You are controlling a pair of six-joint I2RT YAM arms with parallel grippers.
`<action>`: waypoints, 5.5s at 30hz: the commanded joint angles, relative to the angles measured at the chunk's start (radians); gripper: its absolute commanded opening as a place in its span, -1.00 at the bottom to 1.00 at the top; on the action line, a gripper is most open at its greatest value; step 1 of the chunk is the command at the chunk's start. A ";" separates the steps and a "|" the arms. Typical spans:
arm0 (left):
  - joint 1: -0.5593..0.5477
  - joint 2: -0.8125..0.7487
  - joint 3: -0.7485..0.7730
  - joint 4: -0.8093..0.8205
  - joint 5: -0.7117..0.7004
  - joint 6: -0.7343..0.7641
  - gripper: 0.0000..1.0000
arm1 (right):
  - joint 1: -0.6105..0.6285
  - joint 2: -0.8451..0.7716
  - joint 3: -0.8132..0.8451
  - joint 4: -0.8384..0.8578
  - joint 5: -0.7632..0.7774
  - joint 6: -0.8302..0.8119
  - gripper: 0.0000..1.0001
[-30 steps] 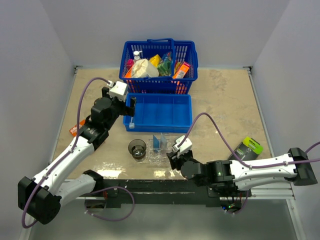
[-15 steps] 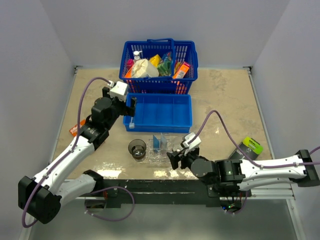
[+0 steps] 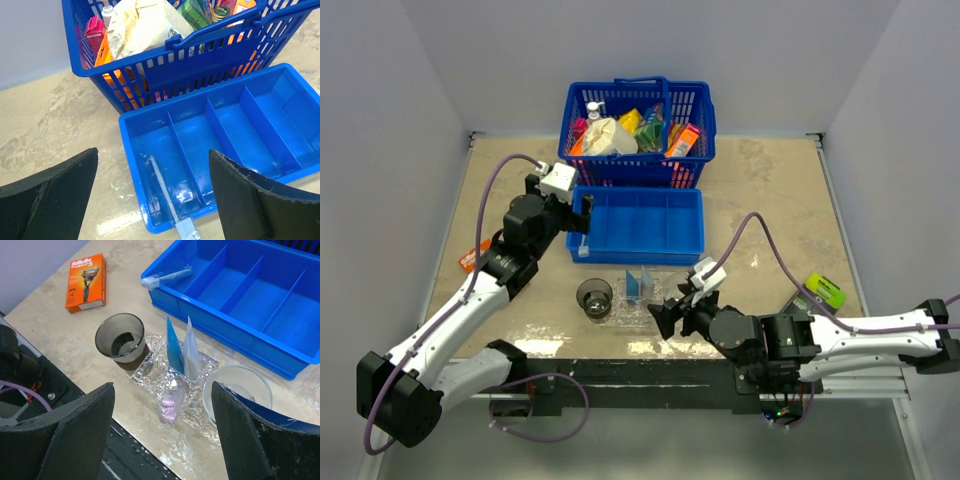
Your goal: Prepare toiletry sets of a toothbrush and toothpaste on the tray
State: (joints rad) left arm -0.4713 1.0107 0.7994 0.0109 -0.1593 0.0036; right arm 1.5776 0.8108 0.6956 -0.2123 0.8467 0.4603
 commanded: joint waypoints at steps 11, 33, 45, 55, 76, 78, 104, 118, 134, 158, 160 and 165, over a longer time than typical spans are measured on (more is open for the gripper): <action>0.003 0.017 0.038 -0.047 -0.009 -0.063 0.89 | -0.381 0.008 0.071 0.048 -0.300 -0.031 0.48; 0.000 0.109 0.055 -0.454 0.079 -0.326 0.31 | -0.774 -0.050 -0.007 0.034 -0.577 -0.058 0.34; -0.053 0.190 0.077 -0.454 0.064 -0.358 0.22 | -0.774 -0.153 -0.042 -0.044 -0.512 -0.052 0.32; -0.067 0.267 0.107 -0.456 0.023 -0.343 0.24 | -0.774 -0.131 -0.047 -0.030 -0.523 -0.051 0.29; -0.069 0.273 0.127 -0.468 -0.036 -0.306 -0.60 | -0.772 -0.119 -0.045 -0.039 -0.523 -0.049 0.25; -0.069 0.255 0.129 -0.468 -0.037 -0.303 -0.73 | -0.774 -0.117 -0.047 -0.039 -0.517 -0.049 0.25; -0.069 -0.035 0.198 -0.795 0.132 -0.347 -1.00 | -0.775 -0.084 -0.002 -0.062 -0.452 -0.052 0.22; -0.067 -0.098 0.359 -1.055 0.241 -0.349 -1.00 | -0.774 -0.067 0.016 -0.076 -0.433 -0.057 0.21; -0.127 -0.090 0.489 -1.244 0.317 -0.323 -1.00 | -0.774 -0.067 0.025 -0.101 -0.399 -0.057 0.21; -0.162 -0.112 0.554 -1.330 0.572 -0.366 -1.00 | -0.774 -0.085 0.038 -0.139 -0.380 -0.058 0.20; -0.174 -0.122 0.543 -1.332 0.576 -0.360 -1.00 | -0.774 -0.087 0.038 -0.141 -0.379 -0.058 0.20; -0.196 -0.135 0.486 -1.333 0.607 -0.367 -1.00 | -0.774 -0.087 0.035 -0.141 -0.379 -0.055 0.20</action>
State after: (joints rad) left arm -0.6510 0.8921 1.3132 -1.3182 0.3973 -0.3569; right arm 0.8055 0.7391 0.6884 -0.3492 0.4362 0.4023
